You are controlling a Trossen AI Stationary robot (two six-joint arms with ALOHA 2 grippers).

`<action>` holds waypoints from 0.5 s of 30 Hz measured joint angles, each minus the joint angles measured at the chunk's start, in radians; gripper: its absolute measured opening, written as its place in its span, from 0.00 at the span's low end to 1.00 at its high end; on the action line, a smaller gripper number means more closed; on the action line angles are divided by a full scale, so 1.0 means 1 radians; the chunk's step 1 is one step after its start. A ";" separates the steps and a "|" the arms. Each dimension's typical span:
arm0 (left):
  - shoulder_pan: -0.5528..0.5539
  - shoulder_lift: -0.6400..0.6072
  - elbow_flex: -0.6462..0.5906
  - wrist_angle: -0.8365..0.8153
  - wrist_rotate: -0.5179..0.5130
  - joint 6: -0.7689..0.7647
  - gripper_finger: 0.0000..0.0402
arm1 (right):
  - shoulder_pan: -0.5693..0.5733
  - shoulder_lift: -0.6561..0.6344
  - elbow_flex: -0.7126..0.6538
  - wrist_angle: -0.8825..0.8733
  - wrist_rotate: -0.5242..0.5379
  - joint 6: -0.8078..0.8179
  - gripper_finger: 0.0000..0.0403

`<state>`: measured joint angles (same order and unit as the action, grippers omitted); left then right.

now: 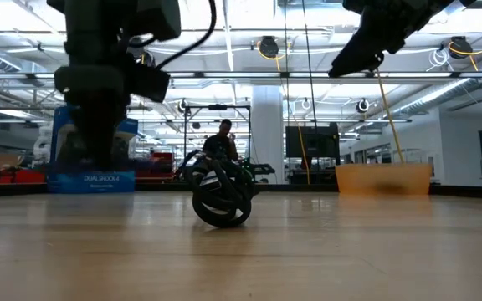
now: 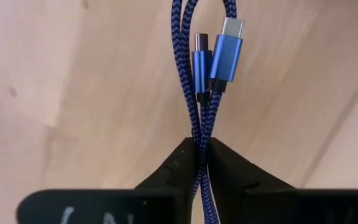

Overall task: Pick and place USB-C Cables
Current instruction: Put the blue charger cable into the orange bin

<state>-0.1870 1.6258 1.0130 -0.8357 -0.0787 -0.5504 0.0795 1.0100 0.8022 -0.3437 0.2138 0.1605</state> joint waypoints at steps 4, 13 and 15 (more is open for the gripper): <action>0.037 -0.066 0.002 0.001 0.001 0.081 0.09 | 0.000 0.000 0.000 0.040 0.000 -0.051 0.43; 0.124 -0.124 0.095 -0.029 -0.001 0.277 0.04 | -0.014 0.000 0.000 0.087 -0.001 -0.092 0.43; 0.140 -0.123 0.135 -0.046 -0.002 0.315 0.06 | -0.015 0.000 0.000 0.085 0.000 -0.094 0.43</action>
<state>-0.0471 1.5024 1.1476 -0.8814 -0.0803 -0.2352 0.0647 1.0103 0.8024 -0.2585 0.2134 0.0666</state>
